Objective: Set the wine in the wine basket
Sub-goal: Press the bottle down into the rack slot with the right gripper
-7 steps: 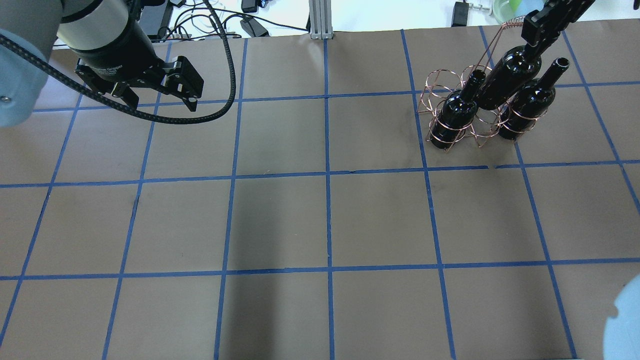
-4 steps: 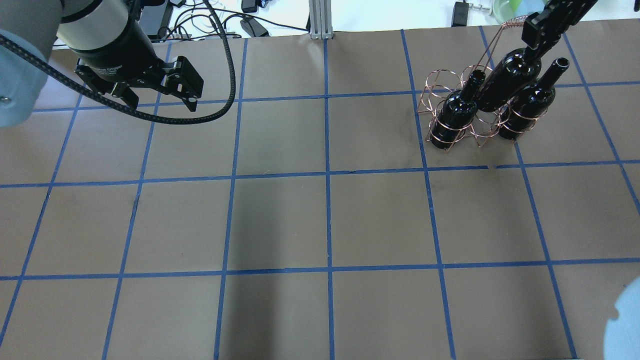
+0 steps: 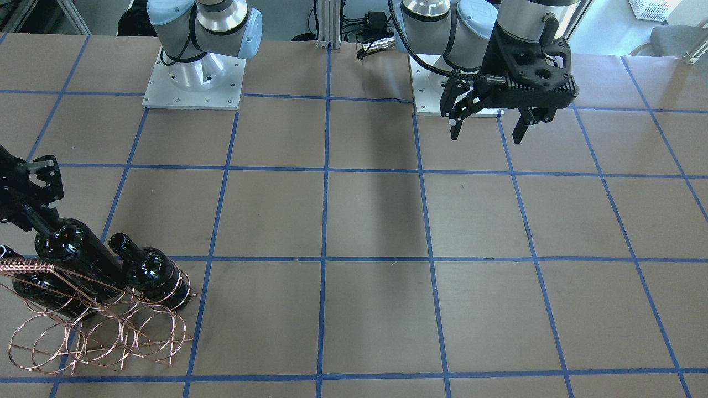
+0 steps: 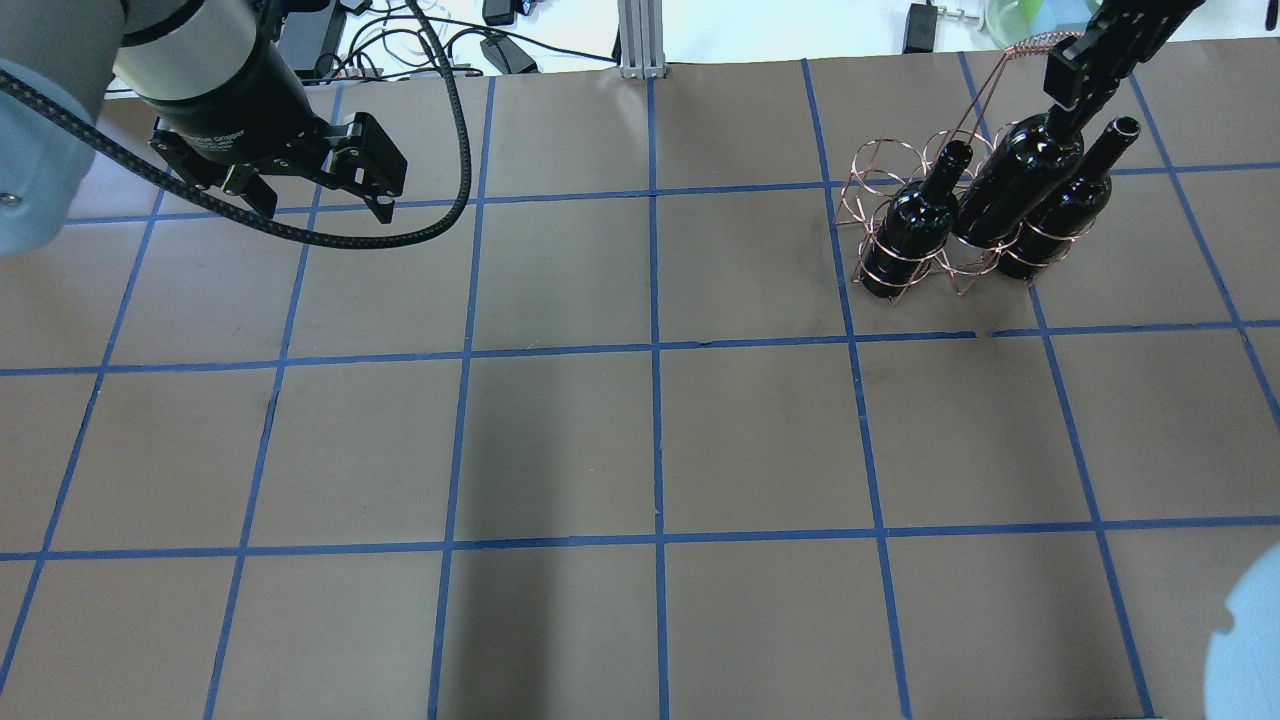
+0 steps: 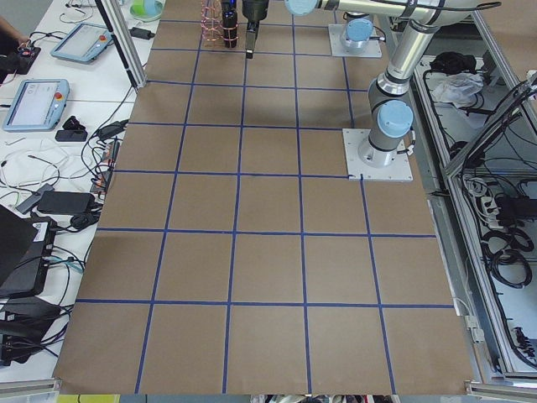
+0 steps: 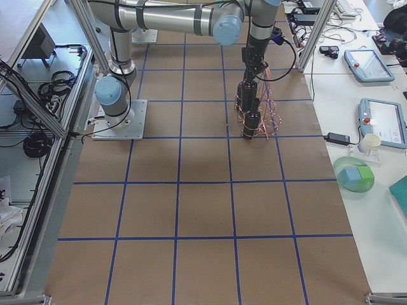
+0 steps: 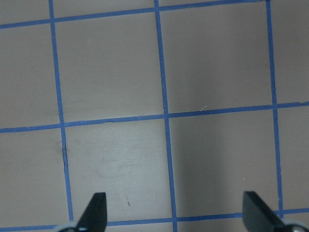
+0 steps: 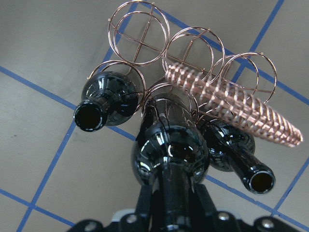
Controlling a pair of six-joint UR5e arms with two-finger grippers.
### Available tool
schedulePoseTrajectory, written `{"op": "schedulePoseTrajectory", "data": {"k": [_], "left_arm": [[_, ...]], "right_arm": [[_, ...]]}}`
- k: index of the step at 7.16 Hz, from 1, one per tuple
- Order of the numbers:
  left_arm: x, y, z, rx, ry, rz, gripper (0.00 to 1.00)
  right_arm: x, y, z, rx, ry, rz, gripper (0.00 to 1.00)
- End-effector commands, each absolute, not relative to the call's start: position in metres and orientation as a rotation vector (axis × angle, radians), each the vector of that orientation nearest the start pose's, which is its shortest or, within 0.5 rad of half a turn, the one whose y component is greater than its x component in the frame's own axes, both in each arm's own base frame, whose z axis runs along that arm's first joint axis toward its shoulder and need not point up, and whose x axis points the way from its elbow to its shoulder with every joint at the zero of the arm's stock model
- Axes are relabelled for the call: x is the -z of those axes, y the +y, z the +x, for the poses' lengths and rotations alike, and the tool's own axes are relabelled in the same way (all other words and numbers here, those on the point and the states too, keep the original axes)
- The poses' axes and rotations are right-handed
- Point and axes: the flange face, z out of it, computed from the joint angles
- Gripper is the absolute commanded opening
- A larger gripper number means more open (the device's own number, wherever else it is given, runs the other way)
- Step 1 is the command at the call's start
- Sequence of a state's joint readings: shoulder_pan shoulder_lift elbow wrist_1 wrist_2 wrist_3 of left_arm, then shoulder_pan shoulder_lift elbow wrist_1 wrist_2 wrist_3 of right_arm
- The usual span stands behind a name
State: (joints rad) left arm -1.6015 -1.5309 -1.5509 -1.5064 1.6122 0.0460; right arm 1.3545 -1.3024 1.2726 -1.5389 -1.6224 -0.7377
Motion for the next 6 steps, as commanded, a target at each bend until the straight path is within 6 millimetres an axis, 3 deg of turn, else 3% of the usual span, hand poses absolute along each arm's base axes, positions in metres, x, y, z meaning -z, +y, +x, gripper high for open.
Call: {"op": "schedulePoseTrajectory", "data": {"k": [1,6], "left_arm": [[-0.524,-0.482,-0.144,0.192,3.091,0.115,1.00],[-0.525,-0.481,-0.145,0.194,3.091,0.115,1.00]], "right_arm": [[-0.477,-0.621,-0.006,-0.065,3.071,-0.845,0.00],[-0.449,-0.633,-0.011,-0.151,3.044,-0.920,0.00]]}}
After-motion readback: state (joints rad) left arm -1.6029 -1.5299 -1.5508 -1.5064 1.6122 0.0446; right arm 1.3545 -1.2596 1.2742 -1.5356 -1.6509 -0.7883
